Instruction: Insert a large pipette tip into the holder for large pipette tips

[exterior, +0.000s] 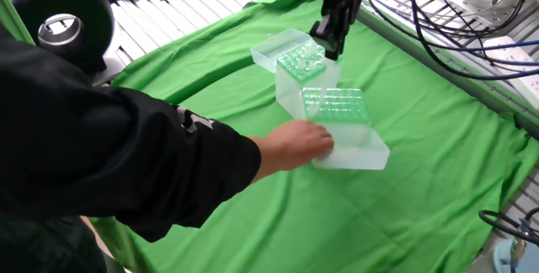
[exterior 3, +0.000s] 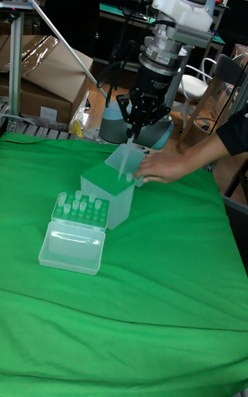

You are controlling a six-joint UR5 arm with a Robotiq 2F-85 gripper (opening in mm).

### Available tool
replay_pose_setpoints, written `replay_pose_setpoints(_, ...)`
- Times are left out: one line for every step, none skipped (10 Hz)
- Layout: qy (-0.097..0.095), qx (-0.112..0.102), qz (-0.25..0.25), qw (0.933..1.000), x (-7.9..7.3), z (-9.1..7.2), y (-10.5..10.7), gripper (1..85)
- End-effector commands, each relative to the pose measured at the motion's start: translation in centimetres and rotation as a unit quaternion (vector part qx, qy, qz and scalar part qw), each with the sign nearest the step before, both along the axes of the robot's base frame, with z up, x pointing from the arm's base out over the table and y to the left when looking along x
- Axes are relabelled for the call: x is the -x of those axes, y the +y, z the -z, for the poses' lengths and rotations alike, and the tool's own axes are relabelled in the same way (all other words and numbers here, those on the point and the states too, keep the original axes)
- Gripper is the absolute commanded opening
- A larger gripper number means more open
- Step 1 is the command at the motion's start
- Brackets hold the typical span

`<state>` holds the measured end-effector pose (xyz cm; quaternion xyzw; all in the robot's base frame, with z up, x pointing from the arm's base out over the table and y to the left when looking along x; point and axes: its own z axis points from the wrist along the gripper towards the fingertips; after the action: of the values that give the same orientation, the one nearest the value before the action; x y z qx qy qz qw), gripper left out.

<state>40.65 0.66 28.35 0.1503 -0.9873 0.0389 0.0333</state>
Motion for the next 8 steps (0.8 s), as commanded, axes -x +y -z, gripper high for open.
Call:
replay_pose_setpoints(0.031, -0.002, -0.021, 0.9993, 1.3, -3.2, -0.9, 0.7)
replay_pose_setpoints(0.033, -0.006, -0.037, 0.9988, 0.7, -3.7, -2.0, 0.7)
replay_pose_setpoints(0.030, -0.009, -0.046, 0.9984, 0.0, -3.6, -2.6, 0.7)
replay_pose_setpoints(0.023, -0.006, -0.056, 0.9981, -0.7, -3.4, -3.1, 0.7)
replay_pose_setpoints(0.013, -0.002, -0.067, 0.9977, -1.8, -2.6, -3.7, 0.7)
replay_pose_setpoints(-0.004, -0.003, -0.076, 0.9971, -3.4, -1.0, -4.1, 0.7)
replay_pose_setpoints(-0.013, -0.004, -0.072, 0.9973, -4.2, 0.4, -4.2, 0.7)
replay_pose_setpoints(-0.004, -0.006, -0.059, 0.9982, -3.6, 0.5, -4.1, 0.7)
